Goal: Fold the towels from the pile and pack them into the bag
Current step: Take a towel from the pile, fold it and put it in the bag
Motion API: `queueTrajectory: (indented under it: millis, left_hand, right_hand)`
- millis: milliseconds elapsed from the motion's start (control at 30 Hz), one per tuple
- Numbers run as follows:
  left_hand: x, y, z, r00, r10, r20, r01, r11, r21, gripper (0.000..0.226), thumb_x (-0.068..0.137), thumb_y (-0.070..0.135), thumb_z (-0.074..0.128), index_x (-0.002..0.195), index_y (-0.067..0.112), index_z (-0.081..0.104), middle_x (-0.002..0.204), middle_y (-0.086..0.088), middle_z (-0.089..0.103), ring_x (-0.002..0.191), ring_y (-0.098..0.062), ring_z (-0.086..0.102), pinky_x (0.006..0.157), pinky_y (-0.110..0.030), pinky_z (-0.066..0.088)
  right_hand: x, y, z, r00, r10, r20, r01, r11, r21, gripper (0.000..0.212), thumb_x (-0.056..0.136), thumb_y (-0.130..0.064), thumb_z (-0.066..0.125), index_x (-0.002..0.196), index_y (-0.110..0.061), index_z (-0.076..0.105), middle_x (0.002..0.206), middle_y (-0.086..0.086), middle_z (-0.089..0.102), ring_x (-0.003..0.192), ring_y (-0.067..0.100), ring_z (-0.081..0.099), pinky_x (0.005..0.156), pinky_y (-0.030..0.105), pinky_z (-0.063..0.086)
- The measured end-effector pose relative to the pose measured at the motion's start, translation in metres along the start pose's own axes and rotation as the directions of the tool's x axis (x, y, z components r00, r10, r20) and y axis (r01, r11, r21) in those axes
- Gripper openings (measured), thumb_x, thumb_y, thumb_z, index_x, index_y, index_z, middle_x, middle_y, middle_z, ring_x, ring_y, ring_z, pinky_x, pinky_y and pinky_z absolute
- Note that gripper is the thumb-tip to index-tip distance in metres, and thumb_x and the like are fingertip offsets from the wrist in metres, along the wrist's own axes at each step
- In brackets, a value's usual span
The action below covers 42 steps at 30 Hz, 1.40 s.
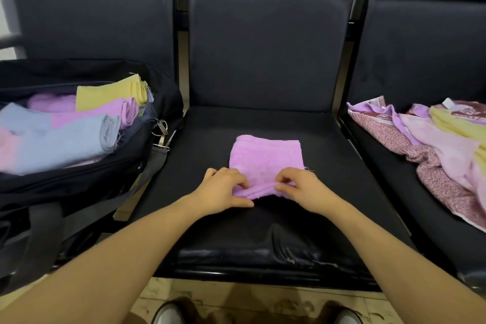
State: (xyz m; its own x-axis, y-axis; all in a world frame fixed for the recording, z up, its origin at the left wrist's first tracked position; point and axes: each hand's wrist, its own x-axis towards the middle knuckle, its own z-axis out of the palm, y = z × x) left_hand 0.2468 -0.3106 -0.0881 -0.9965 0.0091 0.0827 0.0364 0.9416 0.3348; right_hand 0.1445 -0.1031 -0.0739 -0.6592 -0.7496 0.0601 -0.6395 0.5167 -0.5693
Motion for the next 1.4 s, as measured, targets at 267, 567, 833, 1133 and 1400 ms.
queueTrajectory:
  millis: [267,567,833,1133,1400]
  left_hand:
    - [0.009,-0.001,-0.006,0.986,-0.164,-0.039,0.141,0.928,-0.345,0.011,0.088,0.030,0.065,0.093,0.020,0.065,0.083,0.001,0.064,0.083,-0.017,0.056,0.079,-0.024,0.044]
    - [0.024,0.005,-0.026,0.964,-0.239,-0.118,0.167,0.886,-0.433,0.005,0.093,0.023,0.058,0.097,0.023,0.056,0.082,-0.004,0.061,0.072,-0.015,0.055,0.068,-0.029,0.047]
    - [0.071,0.011,-0.021,0.769,-0.442,-0.461,0.299,0.887,-0.352,0.033,0.098,0.029,0.050,0.126,0.015,0.041,0.081,0.000,0.057,0.077,-0.019,0.058,0.068,-0.032,0.043]
    - [0.113,-0.010,0.003,0.664,-0.561,-0.494,0.463,0.828,-0.318,0.033,0.098,0.041,0.046,0.107,0.010,0.050,0.089,-0.003,0.064,0.085,-0.022,0.061,0.078,-0.031,0.037]
    - [0.089,-0.011,0.011,0.771,-0.494,-0.403,0.554,0.832,0.039,0.051,0.094,0.054,0.038,0.117,0.010,0.051,0.112,-0.006,0.059,0.104,-0.026,0.055,0.088,-0.036,0.038]
  right_hand:
    - [-0.004,0.003,-0.007,0.997,0.077,0.006,-0.076,0.997,-0.033,0.008,0.094,-0.037,0.053,0.090,-0.032,0.058,0.088,-0.012,0.064,0.091,0.012,0.057,0.096,0.030,0.036]
    - [0.002,0.003,-0.019,0.968,0.182,-0.174,-0.172,0.983,0.069,0.012,0.081,-0.017,0.065,0.082,-0.005,0.064,0.072,0.008,0.061,0.068,0.022,0.055,0.071,0.032,0.045]
    - [0.051,0.008,-0.008,0.790,0.395,-0.468,-0.214,0.894,0.394,0.017,0.088,-0.022,0.065,0.101,-0.016,0.056,0.088,-0.005,0.059,0.080,0.014,0.056,0.068,0.027,0.042]
    - [0.084,0.034,0.011,0.708,0.414,-0.572,-0.588,0.795,-0.153,0.054,0.088,-0.055,0.056,0.120,-0.011,0.055,0.125,0.010,0.047,0.112,0.029,0.043,0.094,0.038,0.029]
    - [0.083,0.038,0.016,0.696,0.463,-0.548,-0.651,0.729,-0.211,0.072,0.083,-0.069,0.050,0.112,-0.003,0.058,0.125,0.013,0.042,0.111,0.030,0.040,0.095,0.039,0.029]
